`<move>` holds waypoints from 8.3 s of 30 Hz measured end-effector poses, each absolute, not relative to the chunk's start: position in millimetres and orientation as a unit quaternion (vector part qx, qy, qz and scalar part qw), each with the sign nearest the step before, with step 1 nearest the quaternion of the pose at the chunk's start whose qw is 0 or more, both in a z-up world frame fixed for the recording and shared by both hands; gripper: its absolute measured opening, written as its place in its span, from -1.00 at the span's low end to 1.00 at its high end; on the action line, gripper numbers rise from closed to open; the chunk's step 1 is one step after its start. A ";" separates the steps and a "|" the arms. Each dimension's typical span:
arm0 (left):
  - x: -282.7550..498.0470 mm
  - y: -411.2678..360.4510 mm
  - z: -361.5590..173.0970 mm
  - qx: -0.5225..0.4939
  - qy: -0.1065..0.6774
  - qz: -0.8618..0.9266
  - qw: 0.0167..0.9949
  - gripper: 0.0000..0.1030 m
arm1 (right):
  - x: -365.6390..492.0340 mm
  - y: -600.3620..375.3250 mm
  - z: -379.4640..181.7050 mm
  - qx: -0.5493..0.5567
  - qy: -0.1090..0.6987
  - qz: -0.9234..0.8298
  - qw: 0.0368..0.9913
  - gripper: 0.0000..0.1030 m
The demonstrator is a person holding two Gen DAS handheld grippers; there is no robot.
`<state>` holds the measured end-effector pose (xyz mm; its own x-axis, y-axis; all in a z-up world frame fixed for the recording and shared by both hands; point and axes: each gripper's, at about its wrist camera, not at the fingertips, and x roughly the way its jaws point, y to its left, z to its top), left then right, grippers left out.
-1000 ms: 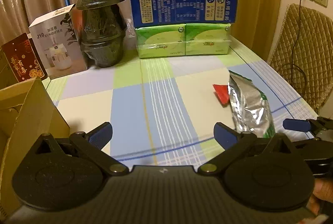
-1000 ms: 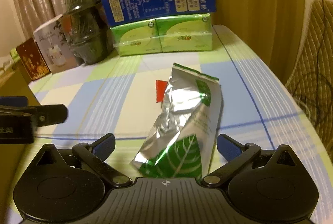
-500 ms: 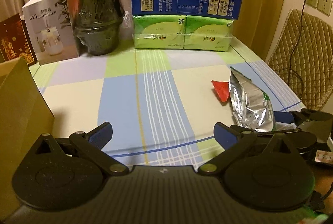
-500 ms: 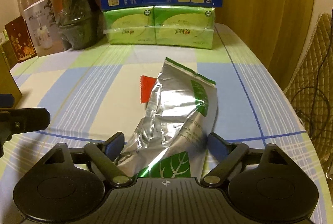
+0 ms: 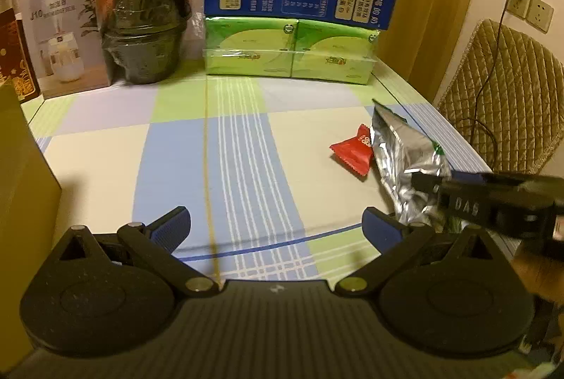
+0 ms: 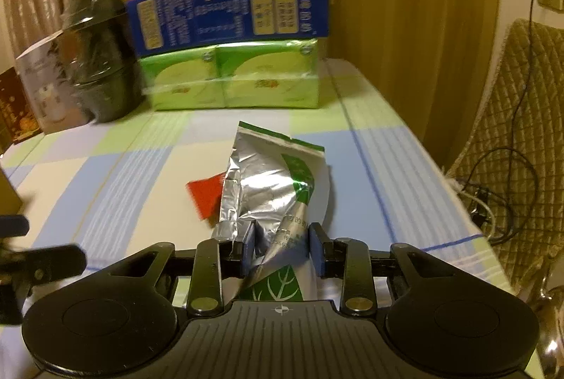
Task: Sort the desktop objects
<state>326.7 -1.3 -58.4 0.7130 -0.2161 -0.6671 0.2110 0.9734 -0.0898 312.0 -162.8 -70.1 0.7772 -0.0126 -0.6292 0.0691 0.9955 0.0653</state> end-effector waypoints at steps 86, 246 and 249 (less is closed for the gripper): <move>228.1 0.6 -20.5 0.020 0.401 -0.137 0.905 -0.57 | 174.1 -137.2 -24.0 0.061 0.334 0.031 0.940 -0.16; 86.0 282.5 76.2 -0.036 0.370 0.047 0.927 0.46 | 141.6 139.5 58.2 0.135 0.348 0.222 0.901 0.76; 74.1 279.6 81.1 -0.035 0.366 0.053 0.929 0.61 | 130.3 137.1 60.9 0.134 0.348 0.222 0.901 0.82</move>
